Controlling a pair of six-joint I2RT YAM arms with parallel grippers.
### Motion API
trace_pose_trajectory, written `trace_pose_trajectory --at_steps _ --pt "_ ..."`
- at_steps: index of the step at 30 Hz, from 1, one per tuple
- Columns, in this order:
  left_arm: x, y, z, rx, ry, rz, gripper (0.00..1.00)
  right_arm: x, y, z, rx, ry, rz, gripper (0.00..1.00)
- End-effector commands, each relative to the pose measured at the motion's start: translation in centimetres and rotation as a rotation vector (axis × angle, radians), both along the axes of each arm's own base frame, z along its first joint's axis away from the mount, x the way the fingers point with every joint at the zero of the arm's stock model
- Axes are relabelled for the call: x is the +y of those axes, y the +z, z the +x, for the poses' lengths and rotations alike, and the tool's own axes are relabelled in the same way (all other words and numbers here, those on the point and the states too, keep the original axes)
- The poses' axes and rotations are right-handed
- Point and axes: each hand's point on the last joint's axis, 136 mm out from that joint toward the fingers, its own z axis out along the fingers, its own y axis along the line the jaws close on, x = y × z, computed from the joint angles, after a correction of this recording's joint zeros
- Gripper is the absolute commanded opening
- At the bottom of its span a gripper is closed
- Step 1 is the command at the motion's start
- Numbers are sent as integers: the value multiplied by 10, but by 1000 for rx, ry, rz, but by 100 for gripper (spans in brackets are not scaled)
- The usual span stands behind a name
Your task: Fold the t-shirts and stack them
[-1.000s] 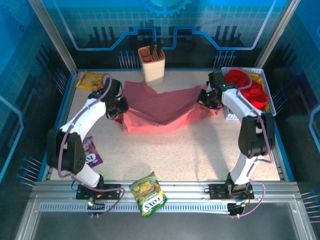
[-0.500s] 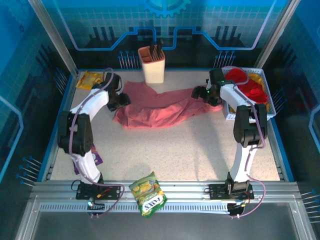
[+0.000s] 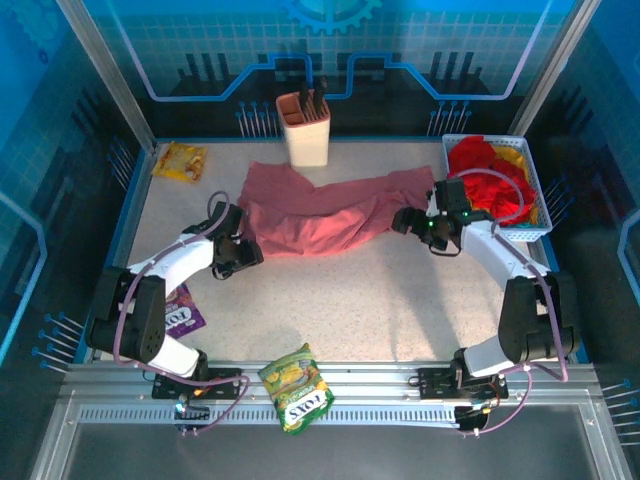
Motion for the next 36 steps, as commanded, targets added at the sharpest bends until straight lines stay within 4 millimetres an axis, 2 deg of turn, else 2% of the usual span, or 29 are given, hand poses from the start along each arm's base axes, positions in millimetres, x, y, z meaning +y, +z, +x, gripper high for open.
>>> trace_pose_trajectory --at_steps 1,4,8,11,17,20,23,30,33,36 --pt "-6 0 19 -73 20 -27 59 3 -8 -10 -3 -21 28 88" --pt "-11 -1 26 -86 11 -36 57 2 -18 -19 26 -19 28 88" --pt "-14 0 36 -130 9 -26 55 4 -17 -22 25 -5 35 87" --pt "-13 -6 40 -122 14 -16 50 6 -16 -22 21 0 42 87" --pt "-15 -8 40 -117 11 -18 30 6 -20 -24 28 -1 43 86" --pt "-13 1 35 -111 11 -11 14 6 -21 -25 30 -1 49 85" --pt "-14 18 28 -94 -8 -16 0 6 -22 -25 27 -3 49 85" --pt "-30 87 20 -103 -51 -112 0 6 -20 -24 26 -2 48 85" --pt "-43 116 28 -154 -74 -194 0 5 -18 -23 23 -1 41 84" --pt "-44 138 46 -184 -79 -209 0 5 -13 -23 8 -2 37 84"
